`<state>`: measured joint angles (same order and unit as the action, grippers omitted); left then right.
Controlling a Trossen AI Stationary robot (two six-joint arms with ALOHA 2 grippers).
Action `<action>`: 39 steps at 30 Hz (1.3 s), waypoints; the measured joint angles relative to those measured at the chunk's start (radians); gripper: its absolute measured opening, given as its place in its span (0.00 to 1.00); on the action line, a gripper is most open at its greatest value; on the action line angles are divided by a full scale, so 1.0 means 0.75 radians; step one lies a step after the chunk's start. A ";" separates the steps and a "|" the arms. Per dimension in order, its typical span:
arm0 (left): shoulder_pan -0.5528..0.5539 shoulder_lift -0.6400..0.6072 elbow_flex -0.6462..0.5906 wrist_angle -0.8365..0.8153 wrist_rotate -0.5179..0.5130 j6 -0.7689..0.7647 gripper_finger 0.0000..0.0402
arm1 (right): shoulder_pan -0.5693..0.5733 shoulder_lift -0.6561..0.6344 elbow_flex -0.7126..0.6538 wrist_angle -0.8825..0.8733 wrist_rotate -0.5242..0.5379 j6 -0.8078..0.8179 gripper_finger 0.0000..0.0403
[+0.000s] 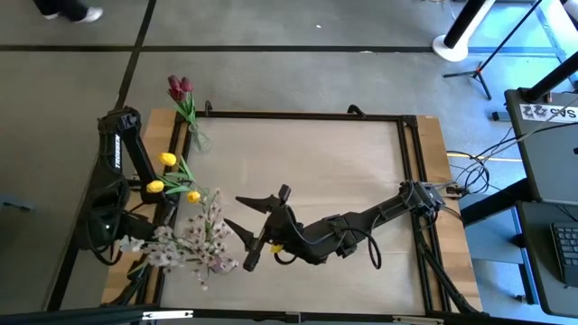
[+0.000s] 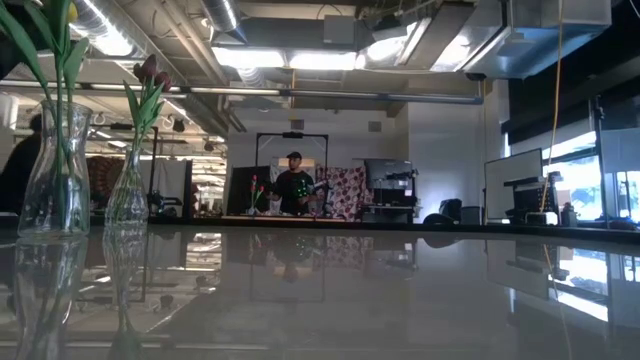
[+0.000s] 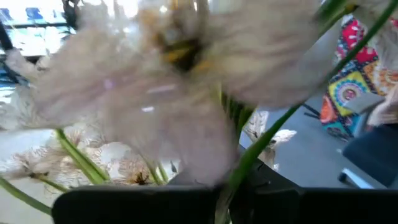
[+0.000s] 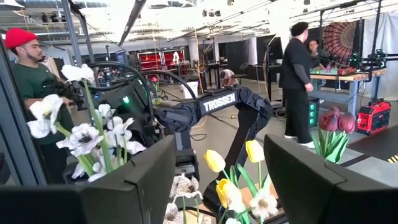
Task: Sort flowers into vase by color
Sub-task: Put the white flowers into the purple vase
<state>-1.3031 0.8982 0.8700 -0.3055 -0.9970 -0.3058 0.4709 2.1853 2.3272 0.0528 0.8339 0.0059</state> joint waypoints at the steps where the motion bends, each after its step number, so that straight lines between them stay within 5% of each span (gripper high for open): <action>1: 0.014 0.001 0.000 0.002 0.028 -0.002 0.02 | 0.000 0.000 0.000 -0.001 -0.007 0.000 0.60; 16: 0.142 0.006 -0.091 -0.092 0.267 -0.184 0.02 | 0.000 0.000 0.000 -0.003 -0.021 0.000 0.60; 39: 0.050 0.005 -0.283 -0.065 0.180 -0.319 0.03 | 0.001 0.000 0.000 -0.003 -0.021 -0.001 0.60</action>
<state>-1.2654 0.9017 0.6575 -0.3544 -0.8619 -0.5448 0.4717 2.1853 2.3272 0.0505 0.8181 0.0055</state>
